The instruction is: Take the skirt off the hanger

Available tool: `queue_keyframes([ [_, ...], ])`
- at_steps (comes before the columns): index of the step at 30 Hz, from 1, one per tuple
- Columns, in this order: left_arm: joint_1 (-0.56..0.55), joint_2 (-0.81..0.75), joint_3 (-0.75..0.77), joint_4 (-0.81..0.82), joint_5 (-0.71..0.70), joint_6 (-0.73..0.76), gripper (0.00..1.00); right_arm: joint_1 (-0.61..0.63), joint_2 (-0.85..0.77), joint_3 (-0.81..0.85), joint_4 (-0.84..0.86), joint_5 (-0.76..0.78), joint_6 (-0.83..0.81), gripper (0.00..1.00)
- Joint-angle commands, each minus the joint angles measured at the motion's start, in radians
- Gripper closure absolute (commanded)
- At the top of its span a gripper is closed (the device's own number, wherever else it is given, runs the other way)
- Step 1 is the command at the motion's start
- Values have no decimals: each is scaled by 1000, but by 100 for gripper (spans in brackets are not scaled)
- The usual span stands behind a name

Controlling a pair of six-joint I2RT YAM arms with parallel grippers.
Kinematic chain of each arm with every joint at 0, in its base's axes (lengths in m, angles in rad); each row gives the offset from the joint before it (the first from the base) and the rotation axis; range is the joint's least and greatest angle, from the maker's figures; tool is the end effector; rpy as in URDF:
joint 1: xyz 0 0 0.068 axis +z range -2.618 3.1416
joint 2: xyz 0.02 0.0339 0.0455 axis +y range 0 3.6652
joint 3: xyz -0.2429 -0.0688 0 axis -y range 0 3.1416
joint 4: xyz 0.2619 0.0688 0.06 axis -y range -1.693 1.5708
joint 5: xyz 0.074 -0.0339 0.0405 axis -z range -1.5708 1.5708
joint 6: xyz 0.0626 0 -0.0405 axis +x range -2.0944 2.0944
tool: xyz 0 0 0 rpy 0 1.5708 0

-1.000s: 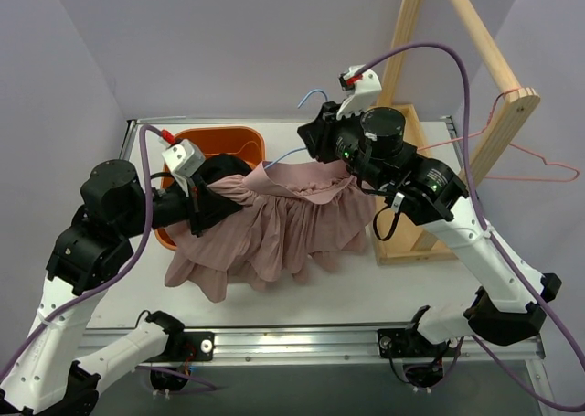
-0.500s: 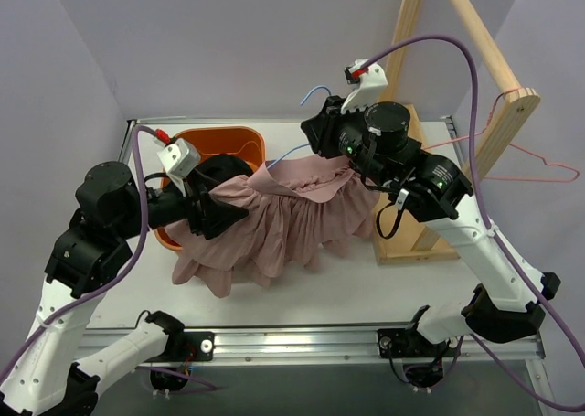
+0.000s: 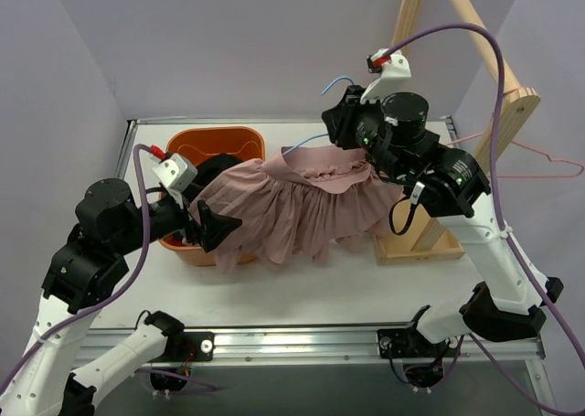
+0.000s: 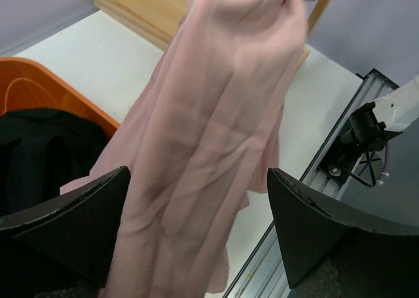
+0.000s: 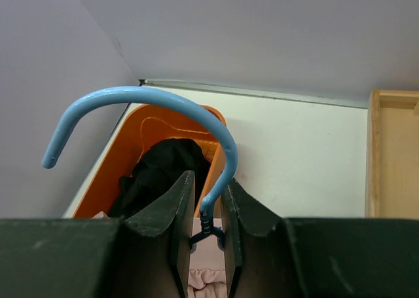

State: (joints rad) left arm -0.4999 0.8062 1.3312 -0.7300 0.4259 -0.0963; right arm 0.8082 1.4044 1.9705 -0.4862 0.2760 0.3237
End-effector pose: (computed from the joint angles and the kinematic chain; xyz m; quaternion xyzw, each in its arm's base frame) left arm 0.1427 -0.1074 0.4453 0.2826 0.7161 -0.3379 0.5414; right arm 0.2213 0.2069 0.5549 -0.0630 0.6765 0.3115 0.6644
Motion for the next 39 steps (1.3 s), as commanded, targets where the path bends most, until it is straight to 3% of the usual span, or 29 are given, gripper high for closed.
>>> queue_keyframes([
  [1, 4, -3, -23, -19, -71, 10, 6, -26, -38, 64, 41, 17, 2, 100],
  [4, 4, 16, -38, -16, -67, -6, 6, -35, -56, 54, 41, 20, 6, 100],
  [5, 6, 27, -44, -13, -61, -8, 1, -41, -62, 47, 47, 20, 6, 100],
  [7, 4, 36, -43, -8, -53, -14, 10, -49, -77, 31, 49, 20, 3, 100],
  [8, 6, 39, -40, -5, -52, -17, 27, -63, -81, 28, 46, 20, 2, 100],
  [11, 6, 33, -41, 9, -47, -28, 62, -84, -91, 22, 49, 5, 2, 100],
  [12, 6, 34, -40, 14, -47, -31, 83, -95, -94, 21, 51, 3, 3, 100],
  [13, 6, 39, -37, 14, -49, -33, 94, -99, -96, 19, 52, 0, 2, 100],
  [14, 6, 40, -27, 12, -56, -36, 97, -102, -96, 19, 52, 0, 2, 100],
  [16, 6, 42, -15, 6, -73, -40, 98, -119, -94, 19, 47, 3, 3, 100],
  [24, 6, 36, 58, -83, -377, -106, 98, -182, -96, -21, 40, 52, -12, 100],
  [29, 6, 89, 201, -108, -499, -85, 98, -205, -125, -70, 46, 68, -51, 100],
  [32, 8, 116, 281, -39, -463, -60, 98, -205, -140, -110, 66, 9, -61, 100],
  [36, 8, 91, 280, 110, -262, -62, 98, -207, -137, -134, 75, -46, -45, 100],
  [39, 8, 100, 275, 118, -214, -95, 98, -207, -137, -144, 87, -83, -23, 100],
])
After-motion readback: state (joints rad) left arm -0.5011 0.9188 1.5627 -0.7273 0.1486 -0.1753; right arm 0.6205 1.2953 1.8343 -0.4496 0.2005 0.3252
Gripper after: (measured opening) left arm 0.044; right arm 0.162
